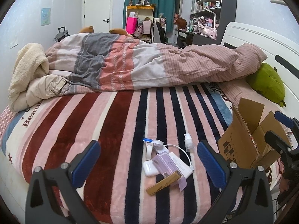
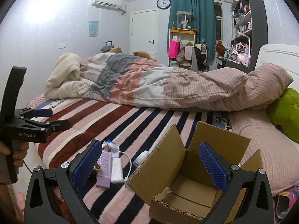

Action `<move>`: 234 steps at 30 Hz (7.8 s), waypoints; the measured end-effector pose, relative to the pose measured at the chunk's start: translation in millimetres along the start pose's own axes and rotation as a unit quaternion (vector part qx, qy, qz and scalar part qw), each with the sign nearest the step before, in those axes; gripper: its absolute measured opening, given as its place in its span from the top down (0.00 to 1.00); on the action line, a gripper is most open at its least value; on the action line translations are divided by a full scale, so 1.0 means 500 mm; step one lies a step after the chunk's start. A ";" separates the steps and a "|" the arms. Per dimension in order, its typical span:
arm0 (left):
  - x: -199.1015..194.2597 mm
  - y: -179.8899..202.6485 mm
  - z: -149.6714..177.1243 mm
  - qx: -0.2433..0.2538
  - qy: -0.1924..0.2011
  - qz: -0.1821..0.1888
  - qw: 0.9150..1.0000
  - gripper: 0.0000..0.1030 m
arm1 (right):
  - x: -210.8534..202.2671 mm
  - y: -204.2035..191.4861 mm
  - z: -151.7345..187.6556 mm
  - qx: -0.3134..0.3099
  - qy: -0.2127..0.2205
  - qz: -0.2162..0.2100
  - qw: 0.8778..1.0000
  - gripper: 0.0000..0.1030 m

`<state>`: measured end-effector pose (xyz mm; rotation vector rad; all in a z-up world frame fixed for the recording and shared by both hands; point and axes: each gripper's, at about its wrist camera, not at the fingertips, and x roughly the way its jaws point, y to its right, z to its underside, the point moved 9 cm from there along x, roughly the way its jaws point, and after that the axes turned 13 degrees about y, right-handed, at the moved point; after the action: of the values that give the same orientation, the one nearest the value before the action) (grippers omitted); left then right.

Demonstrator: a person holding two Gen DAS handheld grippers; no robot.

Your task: Organize rigid objects

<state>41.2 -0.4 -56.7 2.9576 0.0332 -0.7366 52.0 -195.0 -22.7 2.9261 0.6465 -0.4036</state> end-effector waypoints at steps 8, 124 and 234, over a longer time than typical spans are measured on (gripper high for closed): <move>0.006 0.010 -0.005 0.002 -0.001 0.001 1.000 0.00 | 0.000 0.004 -0.001 0.004 -0.003 -0.002 1.000 0.00; 0.148 0.523 -0.054 0.056 -0.147 0.360 0.919 0.66 | 0.022 0.098 0.041 0.027 -0.123 -0.066 0.990 0.87; 0.152 0.565 -0.006 0.079 -0.150 0.336 0.926 0.34 | 0.009 0.157 0.114 -0.033 -0.225 -0.067 0.971 0.64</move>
<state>122.0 -281.6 -65.5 2.6471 -1.0406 -1.0799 76.3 -274.0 -73.9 2.5938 0.7658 -1.0000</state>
